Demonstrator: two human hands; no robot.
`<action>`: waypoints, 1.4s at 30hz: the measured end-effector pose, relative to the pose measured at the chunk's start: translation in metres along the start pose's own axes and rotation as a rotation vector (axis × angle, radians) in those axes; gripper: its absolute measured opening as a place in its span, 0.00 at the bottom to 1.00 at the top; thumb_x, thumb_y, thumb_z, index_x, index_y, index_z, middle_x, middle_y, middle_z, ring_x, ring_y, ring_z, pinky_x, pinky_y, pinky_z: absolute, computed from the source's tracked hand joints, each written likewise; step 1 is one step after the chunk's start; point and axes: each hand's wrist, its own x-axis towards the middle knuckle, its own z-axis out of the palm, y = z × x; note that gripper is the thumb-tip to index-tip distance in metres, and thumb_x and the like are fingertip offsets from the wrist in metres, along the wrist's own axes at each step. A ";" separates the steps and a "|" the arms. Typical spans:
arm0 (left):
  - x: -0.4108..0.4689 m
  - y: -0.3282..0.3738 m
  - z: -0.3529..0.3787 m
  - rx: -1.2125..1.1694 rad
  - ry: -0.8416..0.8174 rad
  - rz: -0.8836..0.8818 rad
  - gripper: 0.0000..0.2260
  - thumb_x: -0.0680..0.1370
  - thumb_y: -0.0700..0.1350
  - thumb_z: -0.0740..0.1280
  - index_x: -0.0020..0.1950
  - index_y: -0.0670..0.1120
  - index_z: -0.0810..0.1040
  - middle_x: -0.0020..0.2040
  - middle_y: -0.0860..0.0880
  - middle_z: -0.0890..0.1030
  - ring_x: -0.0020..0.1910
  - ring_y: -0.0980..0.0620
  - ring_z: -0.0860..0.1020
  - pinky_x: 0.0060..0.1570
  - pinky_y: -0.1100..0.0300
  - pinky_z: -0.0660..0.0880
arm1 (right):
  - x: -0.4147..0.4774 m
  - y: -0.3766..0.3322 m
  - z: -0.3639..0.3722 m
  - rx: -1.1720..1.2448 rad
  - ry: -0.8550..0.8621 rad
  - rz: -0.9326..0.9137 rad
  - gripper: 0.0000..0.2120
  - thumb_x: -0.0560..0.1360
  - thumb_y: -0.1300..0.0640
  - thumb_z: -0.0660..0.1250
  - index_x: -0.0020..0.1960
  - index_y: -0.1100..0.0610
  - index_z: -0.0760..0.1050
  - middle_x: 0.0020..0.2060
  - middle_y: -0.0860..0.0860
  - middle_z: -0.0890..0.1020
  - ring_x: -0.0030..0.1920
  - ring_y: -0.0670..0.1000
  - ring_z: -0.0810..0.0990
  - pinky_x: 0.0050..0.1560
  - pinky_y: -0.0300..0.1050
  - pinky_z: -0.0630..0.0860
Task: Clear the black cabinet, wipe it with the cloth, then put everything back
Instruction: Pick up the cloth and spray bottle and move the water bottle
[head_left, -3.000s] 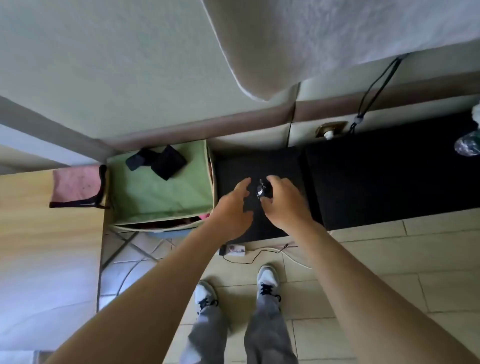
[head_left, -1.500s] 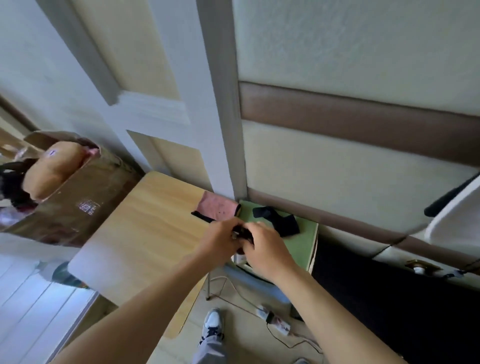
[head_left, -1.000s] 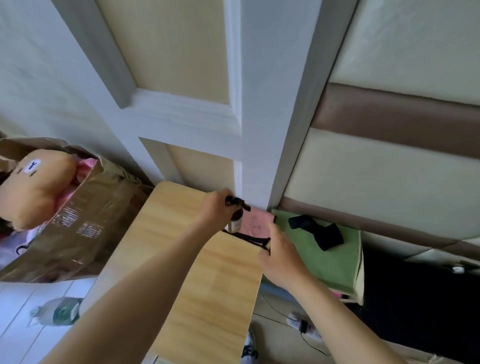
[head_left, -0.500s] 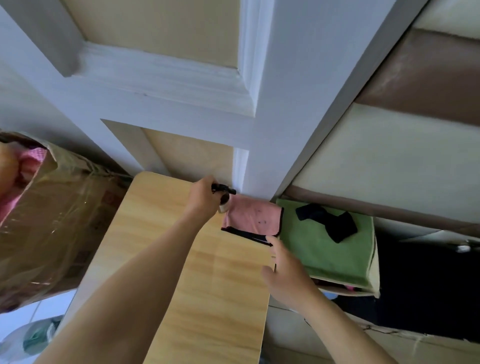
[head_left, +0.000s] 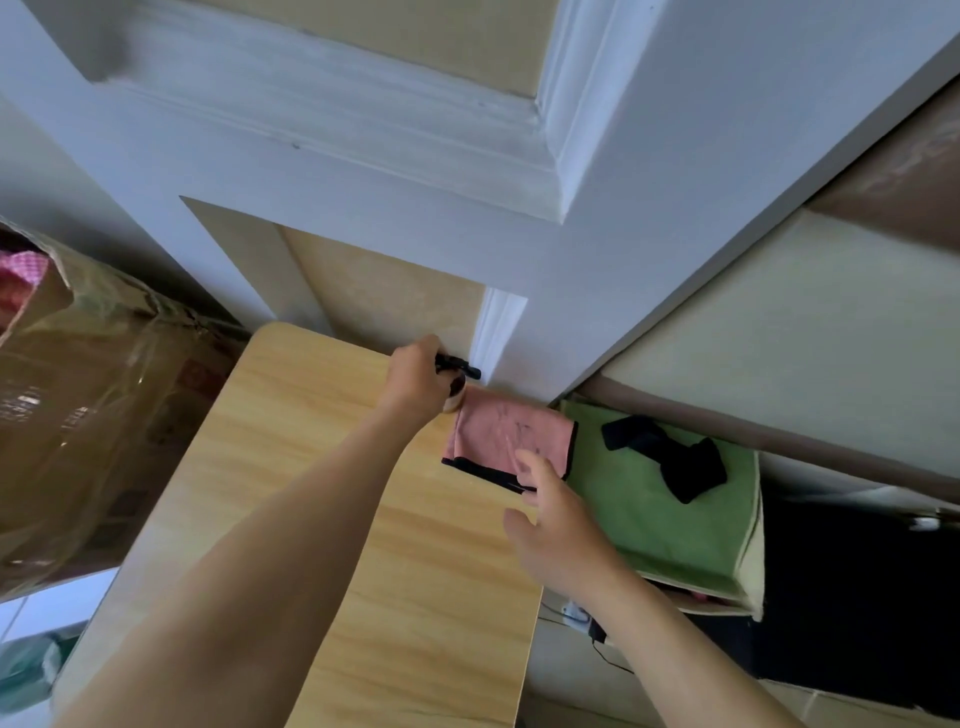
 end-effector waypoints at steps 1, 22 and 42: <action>0.002 0.000 0.001 0.001 0.000 0.003 0.07 0.76 0.38 0.71 0.51 0.37 0.77 0.45 0.42 0.79 0.44 0.43 0.76 0.40 0.53 0.73 | 0.001 0.001 -0.001 0.002 -0.001 0.002 0.32 0.78 0.55 0.60 0.80 0.45 0.54 0.76 0.47 0.66 0.74 0.44 0.65 0.70 0.54 0.71; -0.072 0.077 -0.019 0.057 0.059 0.168 0.20 0.77 0.37 0.68 0.69 0.41 0.73 0.66 0.43 0.73 0.58 0.46 0.76 0.55 0.61 0.70 | -0.036 -0.009 -0.089 0.111 0.177 -0.050 0.31 0.80 0.57 0.62 0.81 0.53 0.56 0.76 0.52 0.66 0.74 0.50 0.67 0.73 0.49 0.68; -0.397 0.396 0.155 0.293 -0.298 0.738 0.15 0.77 0.40 0.69 0.63 0.42 0.78 0.58 0.45 0.79 0.55 0.46 0.79 0.51 0.63 0.70 | -0.401 0.251 -0.280 0.138 0.648 -0.018 0.27 0.82 0.56 0.62 0.79 0.55 0.60 0.74 0.55 0.68 0.74 0.54 0.68 0.69 0.46 0.67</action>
